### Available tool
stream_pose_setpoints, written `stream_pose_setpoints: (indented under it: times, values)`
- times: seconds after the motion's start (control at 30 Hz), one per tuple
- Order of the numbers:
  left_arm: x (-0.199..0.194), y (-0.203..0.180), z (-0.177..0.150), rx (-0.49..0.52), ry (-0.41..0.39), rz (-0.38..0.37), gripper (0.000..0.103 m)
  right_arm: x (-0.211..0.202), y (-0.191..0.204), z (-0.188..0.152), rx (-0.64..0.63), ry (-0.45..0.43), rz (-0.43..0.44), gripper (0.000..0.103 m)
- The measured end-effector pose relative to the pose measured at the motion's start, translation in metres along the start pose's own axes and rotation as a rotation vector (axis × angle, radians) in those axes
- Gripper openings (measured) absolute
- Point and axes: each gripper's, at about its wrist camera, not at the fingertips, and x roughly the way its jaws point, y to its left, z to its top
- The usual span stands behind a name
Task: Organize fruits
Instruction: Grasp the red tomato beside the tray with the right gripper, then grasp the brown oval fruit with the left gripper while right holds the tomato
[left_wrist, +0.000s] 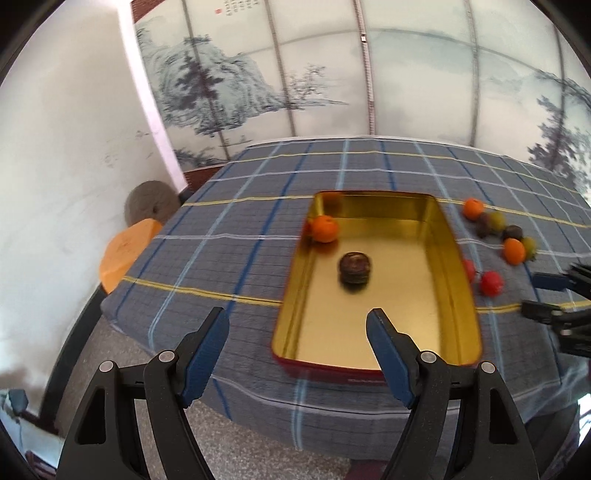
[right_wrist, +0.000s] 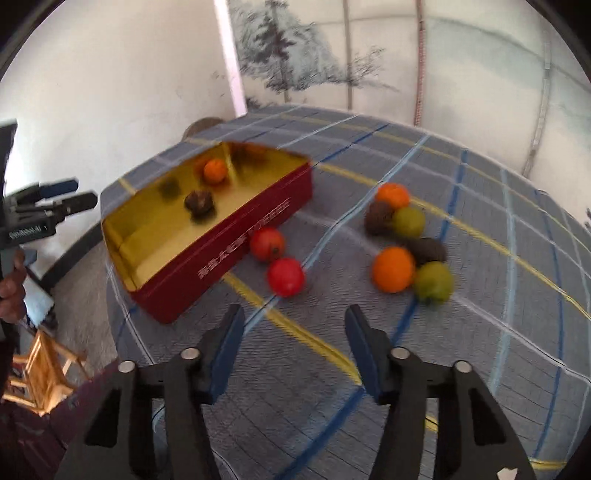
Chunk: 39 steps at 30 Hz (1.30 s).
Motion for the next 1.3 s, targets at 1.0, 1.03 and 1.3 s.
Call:
stream_pose_setpoints:
  times: [1.0, 1.03, 1.3]
  values:
    - [0.075, -0.183, 0.115, 0.397, 0.097, -0.514, 0.077, -0.038, -0.192, -0.061, 0.381, -0.031, -0.347, 0.028]
    - [0.085, -0.19, 0.118, 0.409, 0.115, -0.521, 0.077, -0.037, -0.192, -0.064, 0.382, -0.036, -0.336, 0.028]
    - [0.147, -0.223, 0.131, 0.395, 0.242, -0.507, 0.067, -0.04, -0.195, -0.065, 0.385, -0.075, -0.265, 0.028]
